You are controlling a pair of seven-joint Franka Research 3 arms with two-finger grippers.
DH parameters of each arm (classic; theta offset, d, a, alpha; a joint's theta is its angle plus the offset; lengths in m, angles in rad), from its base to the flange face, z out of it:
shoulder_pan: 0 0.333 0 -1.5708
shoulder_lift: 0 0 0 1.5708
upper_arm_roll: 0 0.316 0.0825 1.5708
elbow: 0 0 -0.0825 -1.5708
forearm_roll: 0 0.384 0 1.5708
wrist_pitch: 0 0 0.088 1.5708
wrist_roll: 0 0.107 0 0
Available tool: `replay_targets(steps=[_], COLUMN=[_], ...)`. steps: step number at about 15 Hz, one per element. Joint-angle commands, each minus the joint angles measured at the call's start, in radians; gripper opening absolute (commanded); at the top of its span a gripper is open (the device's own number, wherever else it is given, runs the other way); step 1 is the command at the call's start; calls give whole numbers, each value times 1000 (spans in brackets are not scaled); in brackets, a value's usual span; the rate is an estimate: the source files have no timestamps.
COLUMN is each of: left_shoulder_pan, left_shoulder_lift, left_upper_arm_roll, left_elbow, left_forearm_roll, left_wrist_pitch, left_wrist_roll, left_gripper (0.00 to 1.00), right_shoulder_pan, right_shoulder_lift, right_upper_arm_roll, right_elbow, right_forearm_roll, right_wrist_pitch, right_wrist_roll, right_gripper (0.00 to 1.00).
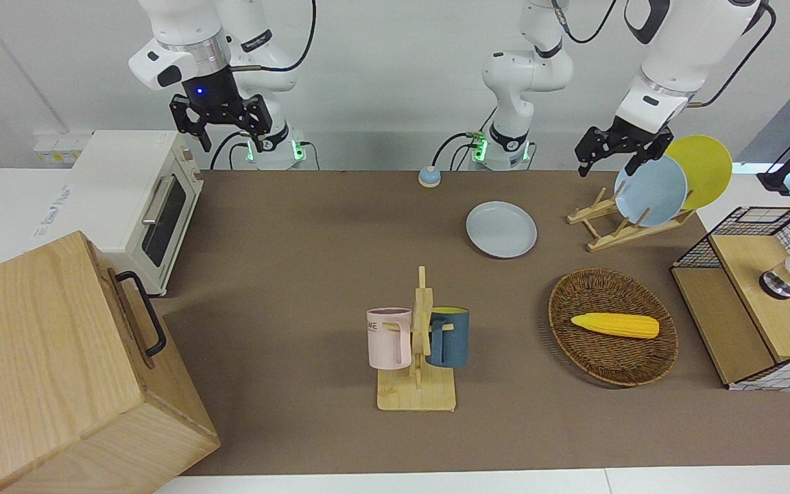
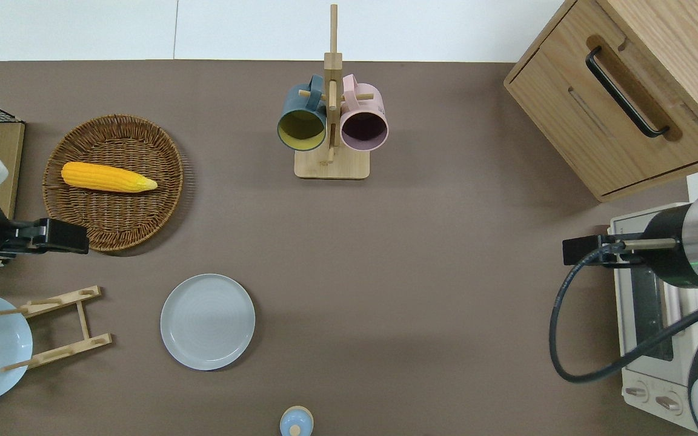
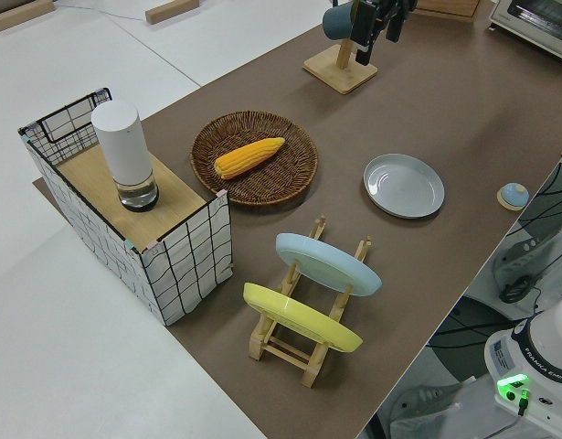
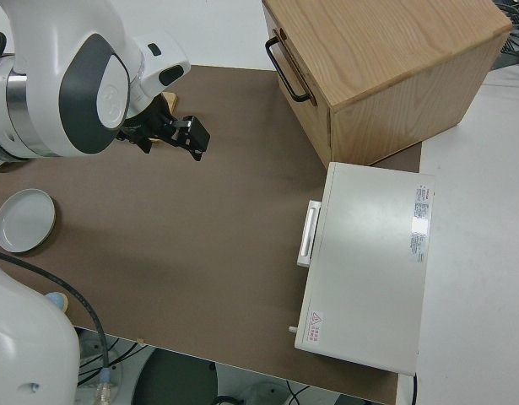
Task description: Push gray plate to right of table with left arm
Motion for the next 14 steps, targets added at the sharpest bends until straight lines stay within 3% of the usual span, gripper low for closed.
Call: replay_targets(steps=[1,14], left_shoulder_pan=[18,17], left_shoulder_lift=[-28,-35], left_upper_arm_roll=[-16,-11], left_elbow=[0,0], left_forearm_roll=[20,20], left_wrist_pitch=[3,-39], left_wrist_roll=[7,2], left_gripper=[993,991], right_shoulder_pan=[-25,-25], right_shoulder_lift=[-27,-27], right_upper_arm_roll=[15,15], right_elbow=[-27,-27], right_forearm_roll=[21,21], right_wrist_pitch=[0,0], right_wrist_roll=[10,10], right_gripper=[996,996])
